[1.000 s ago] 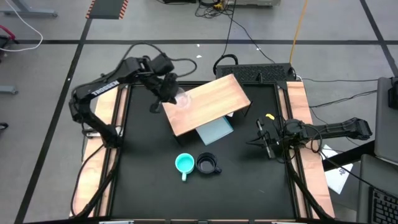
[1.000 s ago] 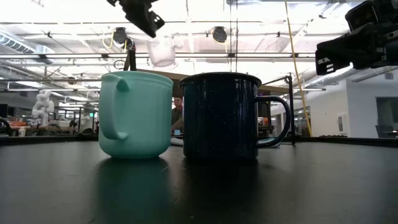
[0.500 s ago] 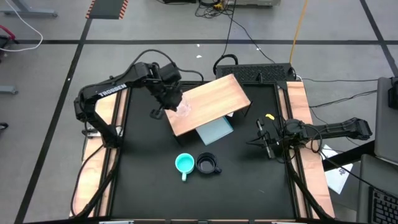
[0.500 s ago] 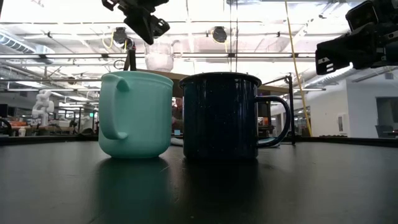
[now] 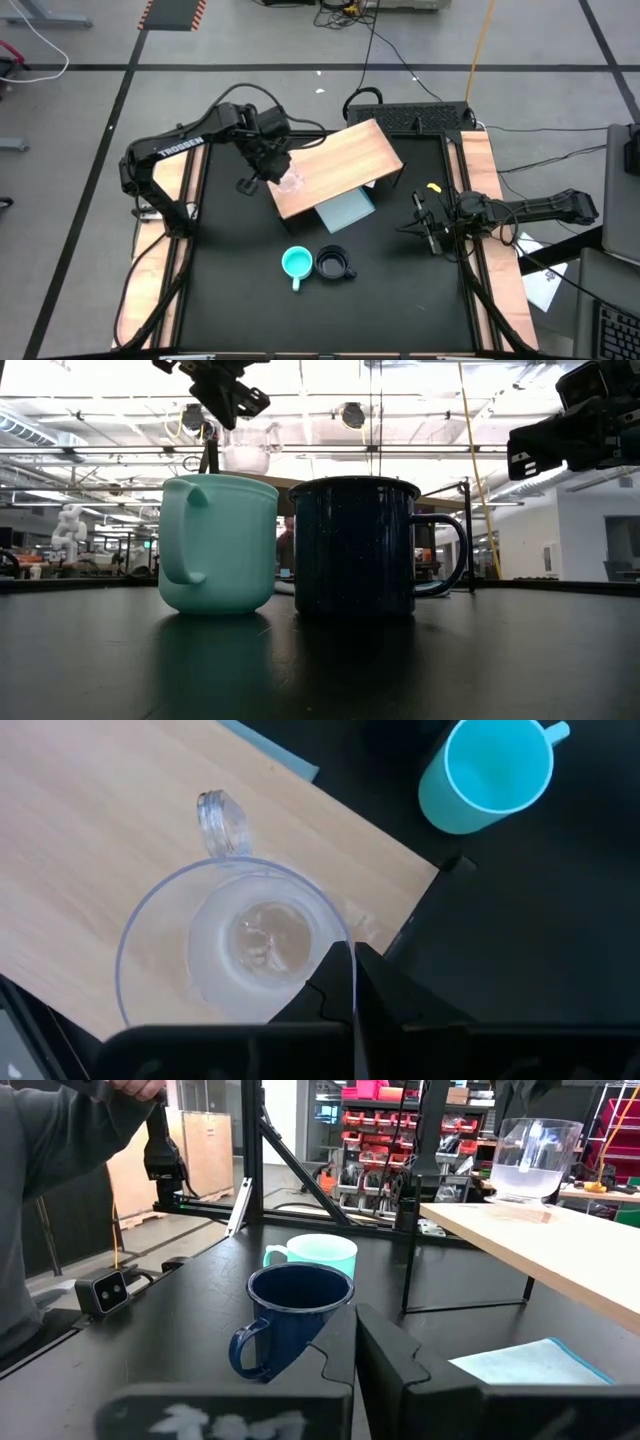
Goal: Stack small to large cups/mugs on shelf
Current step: Put the transparent mug on the shelf
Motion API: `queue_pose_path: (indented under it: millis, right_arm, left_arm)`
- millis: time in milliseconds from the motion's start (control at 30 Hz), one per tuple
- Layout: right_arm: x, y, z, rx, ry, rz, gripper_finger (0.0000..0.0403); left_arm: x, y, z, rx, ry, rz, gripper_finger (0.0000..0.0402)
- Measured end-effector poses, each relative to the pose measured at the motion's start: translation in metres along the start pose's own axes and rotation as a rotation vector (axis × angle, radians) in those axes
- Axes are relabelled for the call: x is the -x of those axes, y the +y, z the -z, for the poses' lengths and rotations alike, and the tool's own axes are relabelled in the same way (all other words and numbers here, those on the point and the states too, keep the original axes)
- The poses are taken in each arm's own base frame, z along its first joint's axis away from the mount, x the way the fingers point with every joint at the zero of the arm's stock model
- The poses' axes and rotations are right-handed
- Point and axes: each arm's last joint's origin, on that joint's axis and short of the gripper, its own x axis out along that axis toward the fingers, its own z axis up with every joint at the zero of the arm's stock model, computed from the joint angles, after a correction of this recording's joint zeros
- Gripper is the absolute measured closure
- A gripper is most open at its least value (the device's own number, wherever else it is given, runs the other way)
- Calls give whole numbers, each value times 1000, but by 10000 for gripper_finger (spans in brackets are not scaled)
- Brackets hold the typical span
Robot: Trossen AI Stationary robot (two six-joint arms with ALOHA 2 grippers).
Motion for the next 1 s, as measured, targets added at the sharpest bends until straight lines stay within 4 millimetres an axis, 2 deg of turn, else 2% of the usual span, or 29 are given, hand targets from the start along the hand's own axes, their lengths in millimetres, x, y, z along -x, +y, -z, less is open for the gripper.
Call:
queue_pose_path:
  millis: [300,633,1000]
  right_arm:
    - [0,0,0,-3,0,0,403]
    - [0,0,0,-3,0,0,403]
    - [0,0,-1,4,-7,1,403]
  left_arm:
    - [-1,0,0,4,-5,0,401]
    - [-18,2,4,3,13,5,401]
    - [-20,3,4,6,15,-2,398]
